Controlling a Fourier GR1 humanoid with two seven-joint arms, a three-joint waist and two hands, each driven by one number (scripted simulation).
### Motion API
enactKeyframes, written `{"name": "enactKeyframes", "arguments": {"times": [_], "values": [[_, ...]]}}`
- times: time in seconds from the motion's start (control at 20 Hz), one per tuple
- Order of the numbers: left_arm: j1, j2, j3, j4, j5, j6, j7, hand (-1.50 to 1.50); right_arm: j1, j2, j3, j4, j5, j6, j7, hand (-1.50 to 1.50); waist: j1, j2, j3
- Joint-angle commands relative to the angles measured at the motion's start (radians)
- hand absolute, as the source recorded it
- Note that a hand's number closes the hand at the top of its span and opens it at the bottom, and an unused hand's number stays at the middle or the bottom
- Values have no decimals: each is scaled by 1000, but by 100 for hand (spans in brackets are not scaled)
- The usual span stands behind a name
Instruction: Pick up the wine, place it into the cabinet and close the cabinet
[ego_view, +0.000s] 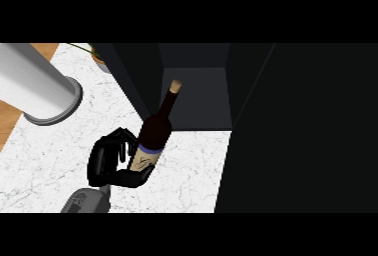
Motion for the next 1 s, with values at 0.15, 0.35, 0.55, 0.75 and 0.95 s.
{"name": "enactKeyframes", "arguments": {"times": [0.15,0.35,0.55,0.75,0.95], "values": [[-20,-71,-80,-192,-14,30,155,150,63,-2,-67,-87,-134,25,45,-150,7,-2,1],[-45,-118,-114,-268,-19,68,256,150,62,29,46,-104,-19,-19,82,-150,5,-1,0],[-119,-125,-103,-409,-12,132,461,150,55,6,-42,-63,-89,15,28,-150,7,0,1],[-217,-133,-136,-407,-8,241,536,150,13,-33,-93,-107,-152,13,121,-150,-2,-2,0],[-363,-133,-129,-392,7,340,665,150,79,4,-27,-82,-98,27,40,-150,-2,1,1]]}}
